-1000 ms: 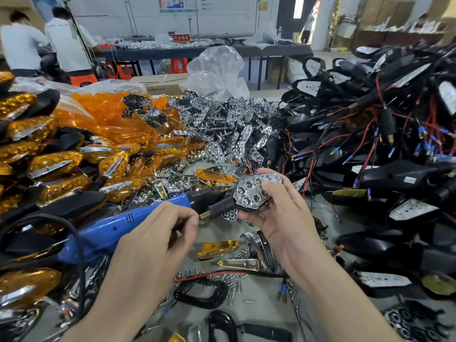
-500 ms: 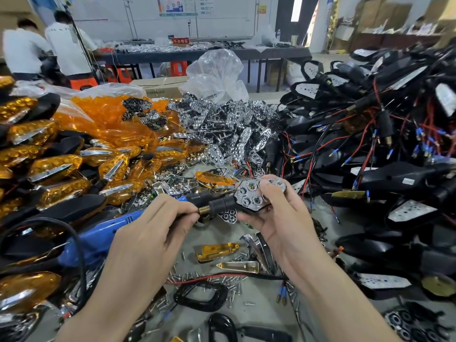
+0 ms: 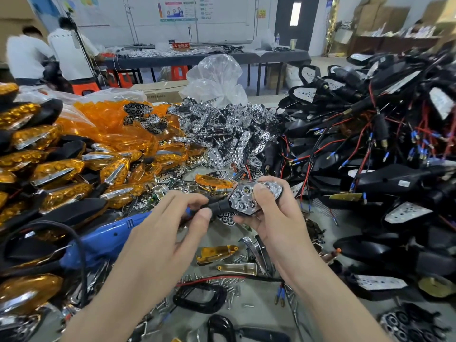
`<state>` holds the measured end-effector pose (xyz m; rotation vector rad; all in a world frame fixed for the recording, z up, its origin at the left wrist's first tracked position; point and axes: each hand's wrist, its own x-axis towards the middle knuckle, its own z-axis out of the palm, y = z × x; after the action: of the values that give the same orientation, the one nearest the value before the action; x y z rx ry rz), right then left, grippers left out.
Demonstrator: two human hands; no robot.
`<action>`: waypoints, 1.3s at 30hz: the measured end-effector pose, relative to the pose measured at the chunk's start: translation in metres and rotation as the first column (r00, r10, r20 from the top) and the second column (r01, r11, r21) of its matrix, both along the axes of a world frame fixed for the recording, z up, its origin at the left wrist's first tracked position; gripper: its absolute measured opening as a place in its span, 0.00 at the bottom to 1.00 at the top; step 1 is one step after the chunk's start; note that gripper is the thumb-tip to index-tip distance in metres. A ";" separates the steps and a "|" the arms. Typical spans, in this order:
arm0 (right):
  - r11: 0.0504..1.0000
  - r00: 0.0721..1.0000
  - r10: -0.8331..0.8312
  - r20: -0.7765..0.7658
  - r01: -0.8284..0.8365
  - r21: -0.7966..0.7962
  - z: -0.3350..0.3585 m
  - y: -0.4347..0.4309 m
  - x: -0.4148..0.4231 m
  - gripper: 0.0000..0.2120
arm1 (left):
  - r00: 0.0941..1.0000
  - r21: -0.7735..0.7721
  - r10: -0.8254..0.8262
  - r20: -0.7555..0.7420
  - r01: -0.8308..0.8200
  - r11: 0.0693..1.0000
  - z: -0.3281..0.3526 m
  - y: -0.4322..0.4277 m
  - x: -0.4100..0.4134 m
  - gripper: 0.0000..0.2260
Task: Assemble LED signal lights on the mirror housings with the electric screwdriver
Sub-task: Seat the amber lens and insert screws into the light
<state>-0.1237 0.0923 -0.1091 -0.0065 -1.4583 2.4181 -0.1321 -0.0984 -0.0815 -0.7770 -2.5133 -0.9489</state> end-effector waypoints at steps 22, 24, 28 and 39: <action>0.992 0.993 0.122 0.004 -0.122 0.015 -0.009 -0.003 -0.001 0.03 | 0.851 0.083 -0.195 0.488 0.177 0.981 0.019 0.032 -0.034 0.07; 0.993 0.994 0.113 0.008 -0.113 0.016 -0.007 -0.005 0.000 0.04 | 0.862 0.082 -0.182 0.472 0.163 0.983 0.016 0.032 -0.034 0.07; 0.995 0.995 0.096 0.036 -0.096 0.001 -0.006 -0.006 0.001 0.03 | 0.869 0.093 -0.170 0.464 0.143 0.985 0.011 0.034 -0.032 0.09; 0.998 0.996 0.051 0.073 -0.047 -0.052 -0.001 -0.007 0.004 0.07 | 0.812 0.230 -0.282 0.511 0.188 0.955 0.006 0.038 -0.030 0.09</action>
<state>-0.1202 0.0851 -0.1106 -0.0742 -1.4450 2.5183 -0.1622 -0.0609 -0.0759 -0.8789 -2.7800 -1.6496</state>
